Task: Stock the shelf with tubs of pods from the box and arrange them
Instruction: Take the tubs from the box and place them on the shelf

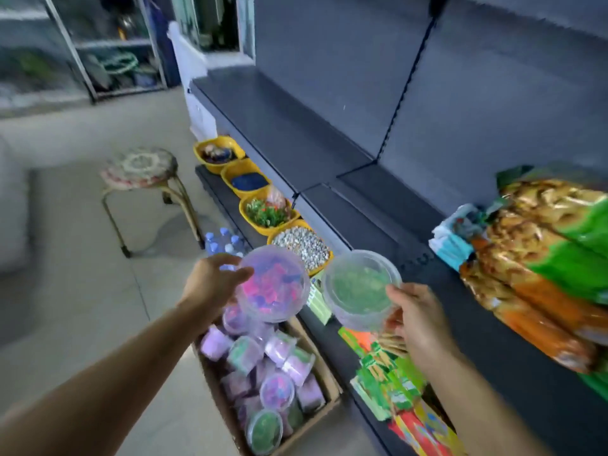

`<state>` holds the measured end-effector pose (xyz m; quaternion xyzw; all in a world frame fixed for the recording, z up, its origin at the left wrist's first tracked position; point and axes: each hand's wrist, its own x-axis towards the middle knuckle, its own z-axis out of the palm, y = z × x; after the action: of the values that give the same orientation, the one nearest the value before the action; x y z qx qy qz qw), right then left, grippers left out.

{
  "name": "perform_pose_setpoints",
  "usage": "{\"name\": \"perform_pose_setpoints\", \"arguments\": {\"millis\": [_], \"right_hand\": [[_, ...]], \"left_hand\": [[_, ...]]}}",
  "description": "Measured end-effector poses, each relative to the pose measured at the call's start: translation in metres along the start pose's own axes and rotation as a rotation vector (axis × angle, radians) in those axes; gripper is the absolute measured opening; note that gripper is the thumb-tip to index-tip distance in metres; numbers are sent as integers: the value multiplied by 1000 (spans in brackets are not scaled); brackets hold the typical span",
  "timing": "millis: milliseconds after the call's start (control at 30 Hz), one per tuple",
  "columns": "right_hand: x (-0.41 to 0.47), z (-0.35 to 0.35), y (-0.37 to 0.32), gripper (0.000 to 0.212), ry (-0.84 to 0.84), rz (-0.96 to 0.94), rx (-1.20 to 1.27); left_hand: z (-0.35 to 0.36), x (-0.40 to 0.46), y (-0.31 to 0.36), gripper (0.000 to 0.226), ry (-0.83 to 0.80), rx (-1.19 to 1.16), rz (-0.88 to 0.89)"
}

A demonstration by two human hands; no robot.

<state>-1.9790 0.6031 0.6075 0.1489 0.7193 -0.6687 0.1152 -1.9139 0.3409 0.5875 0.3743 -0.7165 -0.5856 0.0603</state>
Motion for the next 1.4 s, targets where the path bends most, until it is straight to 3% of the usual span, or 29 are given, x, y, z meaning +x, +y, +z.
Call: {"name": "perform_pose_setpoints", "arguments": {"millis": [367,500,733,1100,1400], "right_hand": [[-94,-35,-186,18,20,-169,180],[-123,-43,-232,22,113,-217,274],[-171,-67,-290,21,337,-287,391],[-231,-132,-312,23,612,-352,639],[-231,-224,-324,18,851,-341,754]], "left_hand": [[-61,-61,174,6,-99,-81,257],[-73,-65,231,18,-187,-115,326],[-73,-89,321,11,-414,-134,471],[-16,-121,397,9,-823,-276,324],[85,-155,439,3,-959,-288,294]]}}
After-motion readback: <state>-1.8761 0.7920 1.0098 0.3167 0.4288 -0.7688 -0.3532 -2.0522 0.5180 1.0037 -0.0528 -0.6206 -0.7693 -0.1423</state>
